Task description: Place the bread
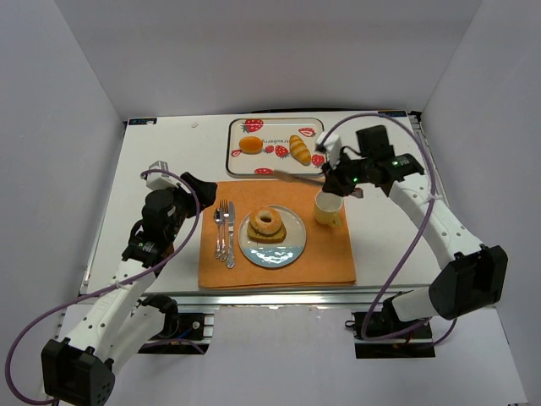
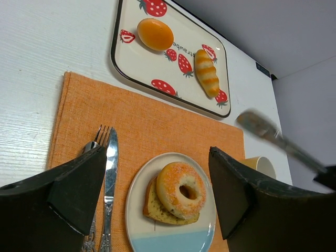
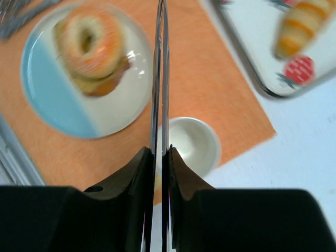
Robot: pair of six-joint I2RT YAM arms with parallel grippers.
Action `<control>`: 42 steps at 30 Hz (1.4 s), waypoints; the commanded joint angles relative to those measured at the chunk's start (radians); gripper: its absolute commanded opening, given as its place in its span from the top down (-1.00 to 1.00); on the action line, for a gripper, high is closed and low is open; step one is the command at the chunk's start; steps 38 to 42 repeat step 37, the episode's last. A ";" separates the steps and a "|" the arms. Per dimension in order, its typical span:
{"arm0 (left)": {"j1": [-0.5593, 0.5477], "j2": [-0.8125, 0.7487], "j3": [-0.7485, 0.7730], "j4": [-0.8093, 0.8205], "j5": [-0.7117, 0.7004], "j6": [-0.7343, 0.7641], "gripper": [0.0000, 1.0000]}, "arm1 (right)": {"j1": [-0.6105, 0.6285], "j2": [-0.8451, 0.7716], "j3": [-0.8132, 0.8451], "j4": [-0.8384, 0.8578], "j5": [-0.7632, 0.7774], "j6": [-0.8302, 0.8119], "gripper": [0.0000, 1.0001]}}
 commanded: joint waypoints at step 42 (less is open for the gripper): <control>0.001 0.044 0.024 0.036 0.195 0.005 -0.76 | -0.352 0.018 -0.195 0.487 0.406 0.290 -0.79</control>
